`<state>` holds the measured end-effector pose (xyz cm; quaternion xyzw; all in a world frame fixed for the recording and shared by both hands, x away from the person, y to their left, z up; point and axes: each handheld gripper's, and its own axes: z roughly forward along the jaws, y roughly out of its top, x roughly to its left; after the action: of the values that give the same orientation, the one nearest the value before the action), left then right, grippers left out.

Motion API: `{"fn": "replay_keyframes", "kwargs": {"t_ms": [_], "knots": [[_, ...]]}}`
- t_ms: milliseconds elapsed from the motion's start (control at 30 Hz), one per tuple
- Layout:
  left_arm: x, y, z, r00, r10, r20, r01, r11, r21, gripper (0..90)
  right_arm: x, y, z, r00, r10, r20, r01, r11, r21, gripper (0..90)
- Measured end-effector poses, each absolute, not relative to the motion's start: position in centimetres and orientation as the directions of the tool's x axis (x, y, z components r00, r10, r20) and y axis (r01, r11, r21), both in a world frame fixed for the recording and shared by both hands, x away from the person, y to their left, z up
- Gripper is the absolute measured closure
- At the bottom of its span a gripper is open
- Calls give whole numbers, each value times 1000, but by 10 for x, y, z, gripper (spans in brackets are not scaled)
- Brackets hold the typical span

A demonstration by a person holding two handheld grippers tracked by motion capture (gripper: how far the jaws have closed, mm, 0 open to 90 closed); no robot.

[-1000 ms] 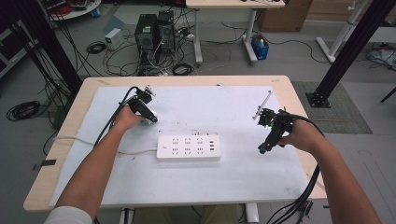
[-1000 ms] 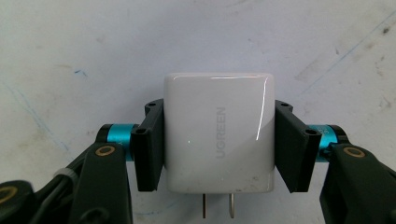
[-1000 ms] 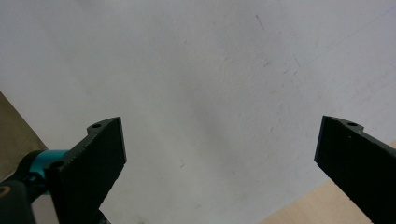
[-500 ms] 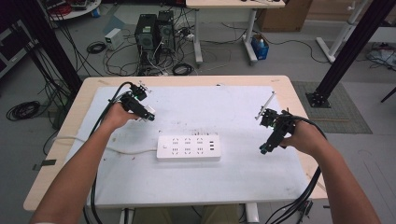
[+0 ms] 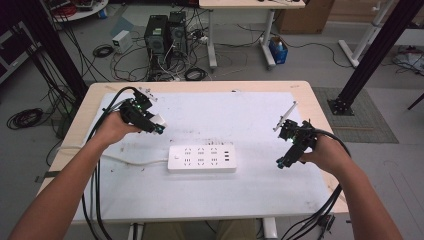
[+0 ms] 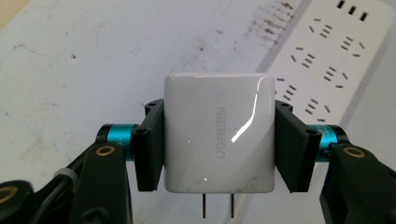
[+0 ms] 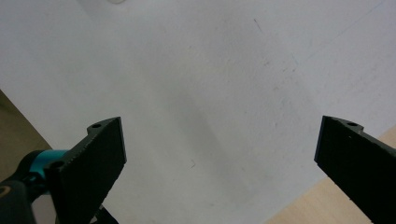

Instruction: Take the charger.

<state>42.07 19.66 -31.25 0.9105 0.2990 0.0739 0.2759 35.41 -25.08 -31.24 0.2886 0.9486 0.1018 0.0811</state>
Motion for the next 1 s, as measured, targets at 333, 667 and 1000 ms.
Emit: {"fn": "replay_keyframes", "kwargs": {"t_ms": [333,667,1000], "knots": [[387,191,-293,847,530,-28,449,-687,572,425,345,-246,-309,-816,568,-111,530,811,248,13],[351,172,-267,868,496,18,396,-713,579,425,342,-237,-293,-818,559,-134,511,814,275,13],[339,156,-258,880,474,33,374,-733,569,426,335,-234,-290,-823,550,-139,498,818,289,13]]}}
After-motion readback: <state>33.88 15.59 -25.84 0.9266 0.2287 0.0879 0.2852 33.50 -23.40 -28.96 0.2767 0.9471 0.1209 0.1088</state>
